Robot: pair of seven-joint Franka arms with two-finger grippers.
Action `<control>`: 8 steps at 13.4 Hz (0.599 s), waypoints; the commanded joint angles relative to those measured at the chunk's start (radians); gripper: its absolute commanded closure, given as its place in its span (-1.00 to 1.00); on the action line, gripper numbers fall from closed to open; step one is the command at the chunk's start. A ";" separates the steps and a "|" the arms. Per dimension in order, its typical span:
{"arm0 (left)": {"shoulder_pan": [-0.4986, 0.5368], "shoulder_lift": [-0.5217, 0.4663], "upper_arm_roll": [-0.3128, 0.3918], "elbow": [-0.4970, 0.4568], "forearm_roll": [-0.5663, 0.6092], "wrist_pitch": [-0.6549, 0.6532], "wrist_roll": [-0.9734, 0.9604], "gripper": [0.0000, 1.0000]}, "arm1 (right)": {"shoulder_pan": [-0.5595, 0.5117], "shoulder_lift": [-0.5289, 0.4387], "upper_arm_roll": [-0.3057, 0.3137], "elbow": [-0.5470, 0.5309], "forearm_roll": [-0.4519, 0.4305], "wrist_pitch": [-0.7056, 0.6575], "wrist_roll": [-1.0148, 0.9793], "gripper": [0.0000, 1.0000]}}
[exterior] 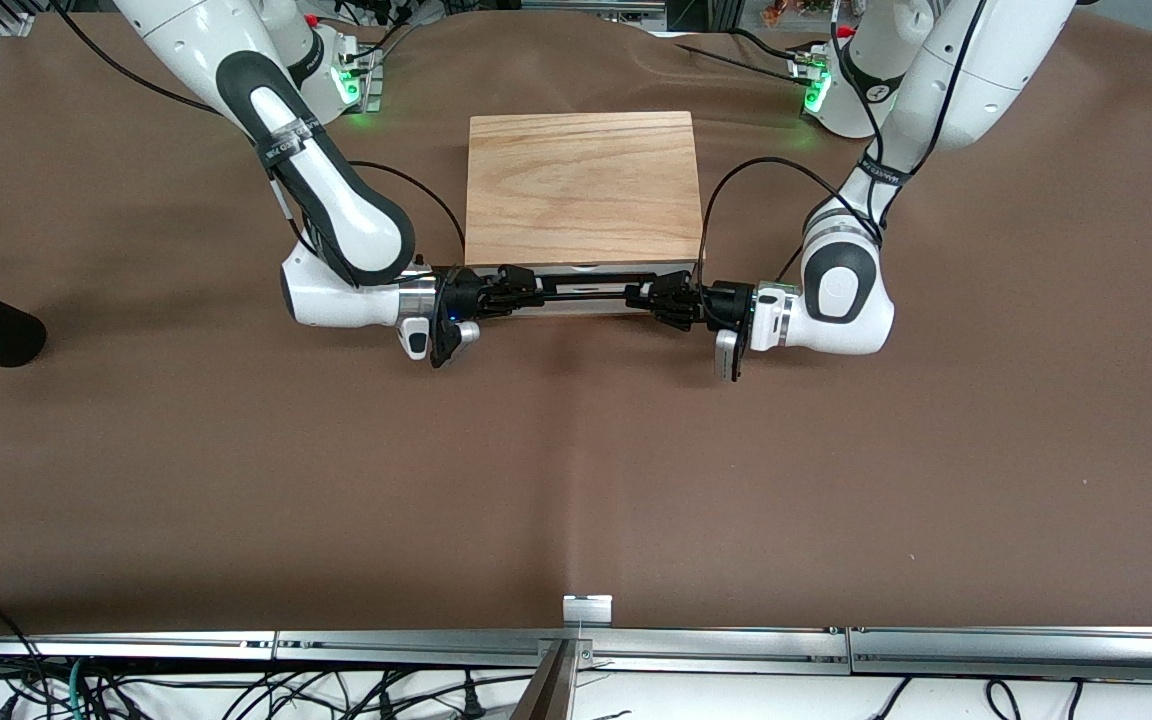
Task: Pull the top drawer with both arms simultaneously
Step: 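Close both grippers on the black bar handle ends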
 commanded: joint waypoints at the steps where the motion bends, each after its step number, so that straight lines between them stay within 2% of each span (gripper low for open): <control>1: -0.009 -0.002 -0.007 -0.012 -0.044 0.002 0.049 0.60 | -0.010 -0.003 0.013 -0.012 0.026 0.005 -0.048 0.41; 3: -0.009 0.003 -0.007 -0.010 -0.046 0.002 0.049 0.61 | -0.011 -0.003 0.013 -0.012 0.026 0.000 -0.051 0.56; 6: -0.009 0.004 -0.007 -0.006 -0.047 0.003 0.049 0.63 | -0.011 -0.003 0.013 -0.012 0.026 -0.001 -0.051 0.92; 8: -0.009 0.004 -0.007 -0.004 -0.058 0.002 0.049 0.63 | -0.011 -0.003 0.013 -0.012 0.026 -0.001 -0.049 1.00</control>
